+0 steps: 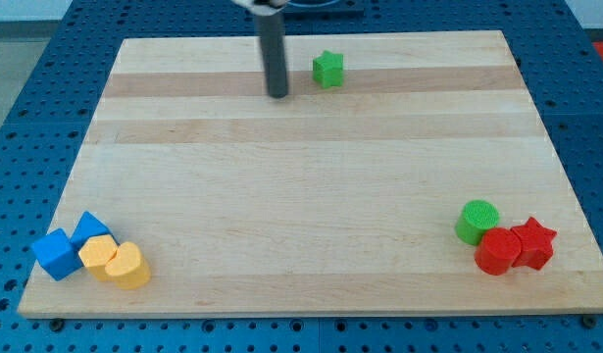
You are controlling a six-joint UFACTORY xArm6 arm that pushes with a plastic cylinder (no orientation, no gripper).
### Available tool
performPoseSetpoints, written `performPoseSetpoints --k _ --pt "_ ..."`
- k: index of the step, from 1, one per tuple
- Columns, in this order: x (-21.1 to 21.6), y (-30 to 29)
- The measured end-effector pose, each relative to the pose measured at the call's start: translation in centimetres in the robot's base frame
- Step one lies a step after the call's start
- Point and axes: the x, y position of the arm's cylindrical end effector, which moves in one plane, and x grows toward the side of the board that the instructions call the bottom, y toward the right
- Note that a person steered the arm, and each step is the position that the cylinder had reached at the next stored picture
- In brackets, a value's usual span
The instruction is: Move the green star into the top of the green circle
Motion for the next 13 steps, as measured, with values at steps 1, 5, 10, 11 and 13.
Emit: performPoseSetpoints --k 1,5,10,11,13 --pt "-4.0 2.9" --pt "0.4 5.6" --pt "9.8 5.0" --pt "8.5 8.2" --pt "7.0 12.9"
